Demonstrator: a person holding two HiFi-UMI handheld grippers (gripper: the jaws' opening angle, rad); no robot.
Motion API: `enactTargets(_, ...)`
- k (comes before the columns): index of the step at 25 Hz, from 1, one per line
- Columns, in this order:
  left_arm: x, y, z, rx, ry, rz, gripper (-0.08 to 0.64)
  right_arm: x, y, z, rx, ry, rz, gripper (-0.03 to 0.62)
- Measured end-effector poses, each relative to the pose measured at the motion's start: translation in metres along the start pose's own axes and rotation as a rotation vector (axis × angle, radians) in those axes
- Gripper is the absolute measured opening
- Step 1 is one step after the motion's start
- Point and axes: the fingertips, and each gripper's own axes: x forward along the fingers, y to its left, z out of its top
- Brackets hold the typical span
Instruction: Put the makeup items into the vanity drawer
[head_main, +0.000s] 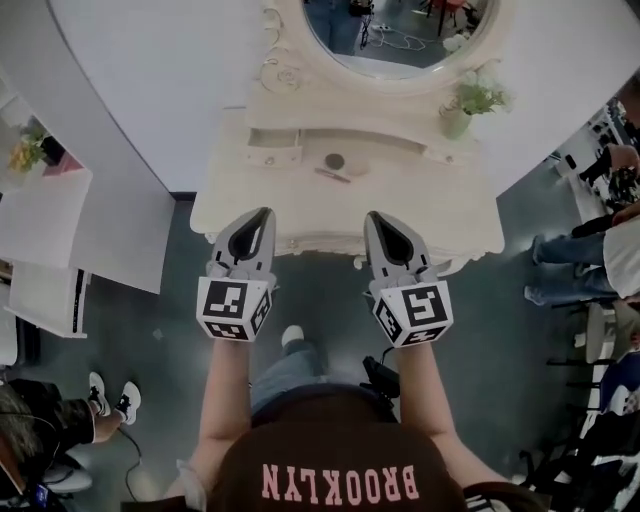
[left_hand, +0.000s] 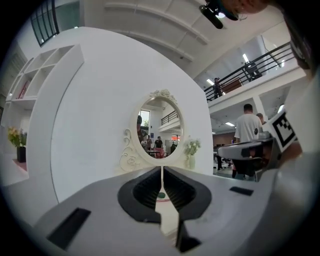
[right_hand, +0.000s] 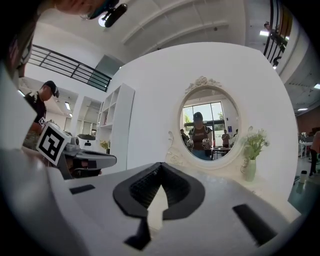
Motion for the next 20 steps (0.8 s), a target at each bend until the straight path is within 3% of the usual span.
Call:
enactTargets(7,0.071,0.008,-0.013,-0.03,0.037,-0.125,0.012,0.036,-0.037,-0.029,0.029,0.088,-0.097,-0.009)
enactTargets(20,0.223,-0.062,-0.071,-0.018,0.244,-0.376,0.037,0.075,-0.18,-0.068,0.102,0.142,-0.241,-0.009)
